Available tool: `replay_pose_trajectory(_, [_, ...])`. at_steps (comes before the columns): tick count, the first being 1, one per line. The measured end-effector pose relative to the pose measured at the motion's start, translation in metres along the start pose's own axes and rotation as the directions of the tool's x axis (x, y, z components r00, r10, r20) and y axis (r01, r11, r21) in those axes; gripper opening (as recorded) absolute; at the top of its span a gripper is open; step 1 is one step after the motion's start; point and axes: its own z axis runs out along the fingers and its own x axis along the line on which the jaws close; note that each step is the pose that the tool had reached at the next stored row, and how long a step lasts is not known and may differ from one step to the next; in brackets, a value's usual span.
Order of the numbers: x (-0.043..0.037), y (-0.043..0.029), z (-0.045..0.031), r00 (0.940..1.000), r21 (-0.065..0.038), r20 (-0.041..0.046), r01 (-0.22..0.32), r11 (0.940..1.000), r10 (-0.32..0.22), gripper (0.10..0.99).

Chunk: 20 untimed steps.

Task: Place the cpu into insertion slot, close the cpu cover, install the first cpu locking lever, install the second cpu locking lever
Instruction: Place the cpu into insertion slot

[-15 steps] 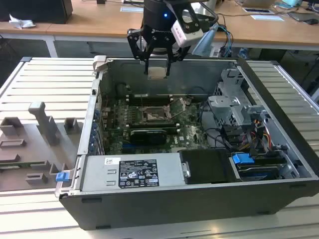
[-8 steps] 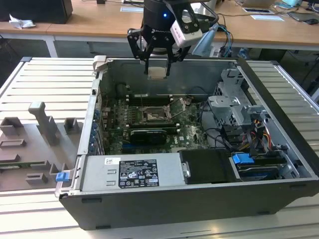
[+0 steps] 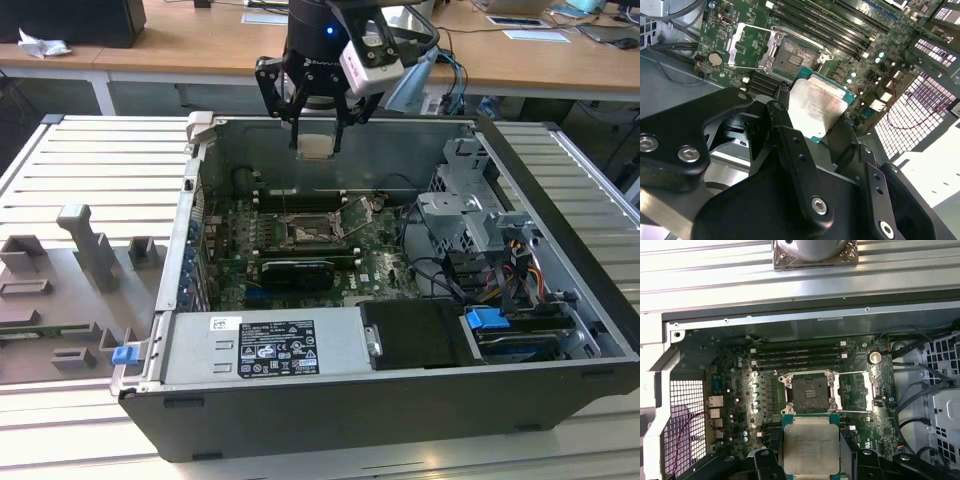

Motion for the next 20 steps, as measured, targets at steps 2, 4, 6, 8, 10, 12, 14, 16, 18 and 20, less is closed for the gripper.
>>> replay_pose_trajectory(2, [0.0, 0.0, 0.0001, 0.9999, 0.0, 0.0011, -0.011, 0.9999, 0.011, 0.541])
replay_pose_trajectory(4, [0.0, 0.0, 0.0001, 0.9998, -0.001, 0.0017, -0.017, 0.9998, 0.017, 0.541])
replay_pose_trajectory(6, [0.0, 0.0, 0.0001, 0.9996, -0.001, 0.0025, -0.027, 0.9996, 0.027, 0.541])
replay_pose_trajectory(8, [0.0, 0.0, 0.0001, 0.9994, -0.001, 0.0032, -0.035, 0.9994, 0.035, 0.541])
replay_pose_trajectory(10, [0.0, 0.0, 0.0001, 0.999, -0.001, 0.0039, -0.043, 0.9991, 0.043, 0.541])
replay_pose_trajectory(12, [0.0, 0.0, 0.0001, 0.9986, -0.001, 0.0047, -0.052, 0.9986, 0.052, 0.541])
replay_pose_trajectory(14, [0.0, 0.0, 0.0001, 0.9982, -0.001, 0.0054, -0.06, 0.9982, 0.06, 0.541])
replay_pose_trajectory(16, [0.0, 0.0, 0.0001, 0.9977, -0.002, 0.0061, -0.068, 0.9977, 0.068, 0.541])
replay_pose_trajectory(18, [0.0, 0.0, 0.0001, 0.9971, -0.002, 0.0069, -0.076, 0.9971, 0.076, 0.541])
replay_pose_trajectory(20, [0.0, 0.0, 0.0001, 0.9966, -0.002, 0.0073, -0.082, 0.9967, 0.082, 0.541])
